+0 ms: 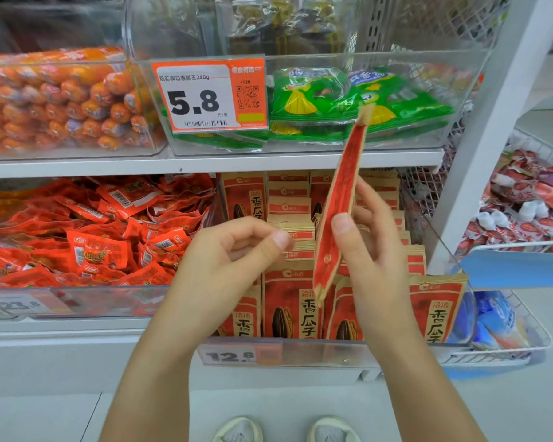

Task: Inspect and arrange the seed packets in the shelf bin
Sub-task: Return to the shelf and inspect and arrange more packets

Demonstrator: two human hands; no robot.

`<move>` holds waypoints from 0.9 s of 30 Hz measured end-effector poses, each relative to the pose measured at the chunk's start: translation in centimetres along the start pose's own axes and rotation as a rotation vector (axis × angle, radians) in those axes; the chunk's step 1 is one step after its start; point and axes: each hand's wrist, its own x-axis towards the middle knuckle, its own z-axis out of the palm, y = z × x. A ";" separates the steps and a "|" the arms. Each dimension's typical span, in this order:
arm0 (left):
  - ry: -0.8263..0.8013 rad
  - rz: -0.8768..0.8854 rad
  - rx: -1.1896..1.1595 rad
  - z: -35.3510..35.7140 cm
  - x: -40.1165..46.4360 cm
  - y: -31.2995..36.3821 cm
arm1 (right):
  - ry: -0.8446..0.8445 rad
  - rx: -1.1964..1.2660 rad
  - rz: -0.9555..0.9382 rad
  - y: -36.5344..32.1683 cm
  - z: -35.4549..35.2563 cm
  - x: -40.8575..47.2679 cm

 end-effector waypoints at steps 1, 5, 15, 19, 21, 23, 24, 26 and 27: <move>0.054 0.014 -0.027 -0.2 -0.1 0.2 | -0.024 0.020 -0.007 -0.1 0.0 -0.1; 0.233 0.091 -0.149 0.0 -0.2 1.2 | -0.147 0.059 -0.017 -0.4 0.2 -0.6; 0.345 0.196 -0.217 -0.4 1.1 3.2 | -0.262 -0.038 -0.044 0.1 1.1 -0.5; 0.347 0.191 -0.236 -0.5 1.1 2.9 | -0.258 -0.064 -0.048 0.3 1.0 -0.3; 0.361 0.195 -0.226 -0.4 1.1 2.6 | -0.250 -0.070 -0.055 0.4 1.0 -0.3; 0.363 0.195 -0.223 -0.4 1.0 2.6 | -0.245 -0.066 -0.056 0.5 1.1 -0.4; 0.358 0.192 -0.229 -0.4 0.9 2.6 | -0.247 -0.060 -0.051 0.5 1.1 -0.4; 0.348 0.188 -0.245 -0.4 0.7 2.7 | -0.262 -0.046 -0.041 0.5 1.1 -0.4; 0.346 0.192 -0.251 -0.5 0.7 2.7 | -0.271 -0.043 -0.043 0.6 1.1 -0.5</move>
